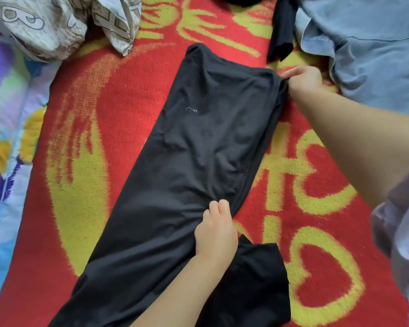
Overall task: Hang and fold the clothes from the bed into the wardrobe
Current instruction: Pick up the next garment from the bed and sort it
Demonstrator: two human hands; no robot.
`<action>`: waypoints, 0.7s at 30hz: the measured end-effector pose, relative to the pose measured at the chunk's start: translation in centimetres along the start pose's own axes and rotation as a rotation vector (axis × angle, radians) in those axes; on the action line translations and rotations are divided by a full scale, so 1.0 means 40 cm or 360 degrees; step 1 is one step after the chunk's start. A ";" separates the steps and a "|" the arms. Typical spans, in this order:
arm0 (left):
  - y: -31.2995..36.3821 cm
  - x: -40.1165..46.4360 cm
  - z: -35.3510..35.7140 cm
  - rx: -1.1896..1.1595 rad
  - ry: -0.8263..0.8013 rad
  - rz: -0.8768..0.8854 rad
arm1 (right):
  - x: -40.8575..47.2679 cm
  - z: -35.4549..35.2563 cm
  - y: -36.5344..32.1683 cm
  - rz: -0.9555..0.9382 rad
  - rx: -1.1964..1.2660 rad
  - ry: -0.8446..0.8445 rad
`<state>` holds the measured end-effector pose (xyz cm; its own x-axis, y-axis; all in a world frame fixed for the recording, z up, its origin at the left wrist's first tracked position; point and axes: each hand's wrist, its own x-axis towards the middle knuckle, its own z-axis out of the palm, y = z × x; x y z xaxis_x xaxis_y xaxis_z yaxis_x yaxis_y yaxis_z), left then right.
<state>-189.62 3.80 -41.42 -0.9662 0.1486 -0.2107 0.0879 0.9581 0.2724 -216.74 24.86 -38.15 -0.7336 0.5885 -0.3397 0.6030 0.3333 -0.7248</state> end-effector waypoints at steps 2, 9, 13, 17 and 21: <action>0.003 0.001 0.000 0.0024 -0.0010 0.0019 | 0.001 0.003 -0.002 0.0164 0.0092 -0.0026; 0.010 0.005 0.001 0.0019 -0.0090 0.0059 | -0.011 0.021 -0.057 -0.0086 -0.0527 -0.0460; 0.013 0.004 0.001 0.0080 -0.0147 -0.0004 | -0.029 0.011 -0.044 -0.0274 -0.0452 0.0133; 0.005 -0.020 -0.047 -0.0184 -0.0517 -0.0002 | -0.189 -0.045 0.057 -0.0641 -0.0715 0.0060; -0.047 -0.153 -0.070 -0.0351 -0.0559 0.0227 | -0.457 -0.119 0.240 -0.0742 -0.0559 -0.0596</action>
<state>-184.53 0.40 -38.03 -0.8037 0.3863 -0.4527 0.1237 0.8526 0.5078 -196.04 20.81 -36.07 -0.9616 0.0531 -0.2694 0.2177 0.7456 -0.6298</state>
